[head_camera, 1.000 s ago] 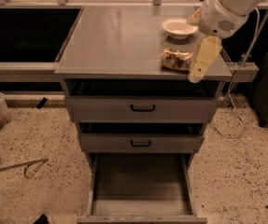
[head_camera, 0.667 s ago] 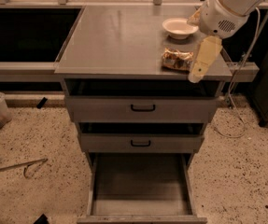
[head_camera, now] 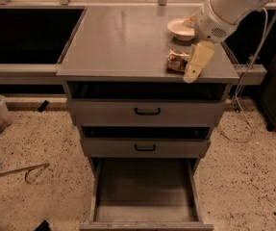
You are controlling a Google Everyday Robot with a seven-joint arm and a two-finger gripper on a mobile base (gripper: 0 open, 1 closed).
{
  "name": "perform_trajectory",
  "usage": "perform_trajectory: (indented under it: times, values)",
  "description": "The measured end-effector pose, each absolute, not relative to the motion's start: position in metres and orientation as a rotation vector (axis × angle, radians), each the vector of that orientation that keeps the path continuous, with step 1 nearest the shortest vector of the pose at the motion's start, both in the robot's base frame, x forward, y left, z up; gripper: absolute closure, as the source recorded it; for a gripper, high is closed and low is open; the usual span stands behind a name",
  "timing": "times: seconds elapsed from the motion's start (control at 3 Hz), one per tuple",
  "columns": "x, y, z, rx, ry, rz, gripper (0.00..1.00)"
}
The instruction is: Place orange can into bottom drawer
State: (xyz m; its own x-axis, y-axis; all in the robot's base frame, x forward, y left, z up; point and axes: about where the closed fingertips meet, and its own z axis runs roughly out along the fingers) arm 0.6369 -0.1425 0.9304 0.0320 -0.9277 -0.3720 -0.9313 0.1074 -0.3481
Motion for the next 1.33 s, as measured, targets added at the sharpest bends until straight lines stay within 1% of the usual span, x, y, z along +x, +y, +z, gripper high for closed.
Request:
perform_trajectory:
  times: [0.67, 1.33]
  values:
    - [0.702, -0.141, 0.900, -1.776, 1.880, 0.079, 0.00]
    - [0.735, -0.164, 0.867, -1.715, 1.962, 0.139, 0.00]
